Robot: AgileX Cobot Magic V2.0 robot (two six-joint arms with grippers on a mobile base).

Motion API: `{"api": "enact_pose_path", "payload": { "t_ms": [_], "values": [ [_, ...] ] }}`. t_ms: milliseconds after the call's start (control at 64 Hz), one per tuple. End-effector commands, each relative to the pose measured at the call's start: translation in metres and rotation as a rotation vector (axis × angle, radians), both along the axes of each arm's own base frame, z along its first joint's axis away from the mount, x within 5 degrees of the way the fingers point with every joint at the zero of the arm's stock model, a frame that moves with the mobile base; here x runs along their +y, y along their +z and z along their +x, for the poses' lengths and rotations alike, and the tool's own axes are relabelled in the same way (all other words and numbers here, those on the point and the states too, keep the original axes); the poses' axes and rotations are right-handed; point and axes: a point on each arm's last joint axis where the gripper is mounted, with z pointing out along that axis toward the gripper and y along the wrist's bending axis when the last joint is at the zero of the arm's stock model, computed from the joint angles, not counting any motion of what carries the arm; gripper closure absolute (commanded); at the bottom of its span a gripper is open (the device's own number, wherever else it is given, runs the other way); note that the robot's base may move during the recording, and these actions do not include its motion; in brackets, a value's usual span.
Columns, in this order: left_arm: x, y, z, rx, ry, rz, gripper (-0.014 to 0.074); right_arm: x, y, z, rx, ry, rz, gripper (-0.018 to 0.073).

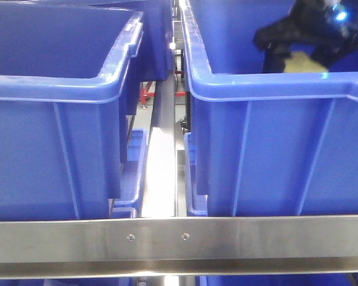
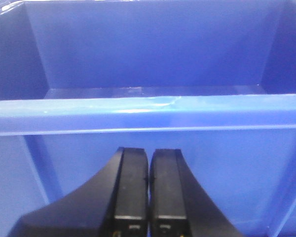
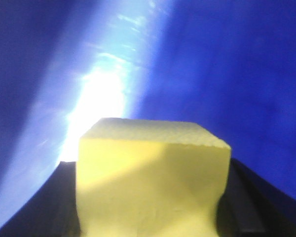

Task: Place yellow foam block on left shelf second layer
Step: 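Lower the right gripper into the blue bin and open it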

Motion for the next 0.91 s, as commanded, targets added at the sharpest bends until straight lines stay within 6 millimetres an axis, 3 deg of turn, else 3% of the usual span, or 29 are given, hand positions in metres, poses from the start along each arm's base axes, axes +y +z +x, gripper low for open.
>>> {"api": "enact_pose_path", "payload": {
  "t_ms": [0, 172, 359, 468, 609, 890],
  "values": [
    [-0.002, 0.000, 0.000, -0.073, -0.023, -0.008, 0.0460, -0.004, 0.024, 0.010, -0.141, -0.005, 0.026, 0.0323],
    [-0.002, 0.000, 0.000, -0.073, -0.023, -0.008, 0.0460, -0.009, 0.009, 0.018, -0.115, -0.010, -0.003, 0.0323],
    [-0.002, 0.000, 0.000, -0.073, -0.023, -0.008, 0.0460, -0.010, 0.007, 0.019, -0.109, -0.014, -0.005, 0.0314],
    [-0.002, 0.000, 0.000, -0.073, -0.023, -0.008, 0.0460, -0.010, 0.007, 0.019, -0.109, -0.014, -0.005, 0.0199],
    [-0.002, 0.000, 0.000, -0.073, -0.023, -0.008, 0.0460, -0.010, 0.007, 0.019, -0.111, -0.014, -0.005, -0.0080],
    [-0.002, 0.000, 0.000, -0.073, -0.023, -0.008, 0.0460, -0.012, 0.017, 0.013, -0.130, -0.015, 0.001, -0.0064]
  ]
}}
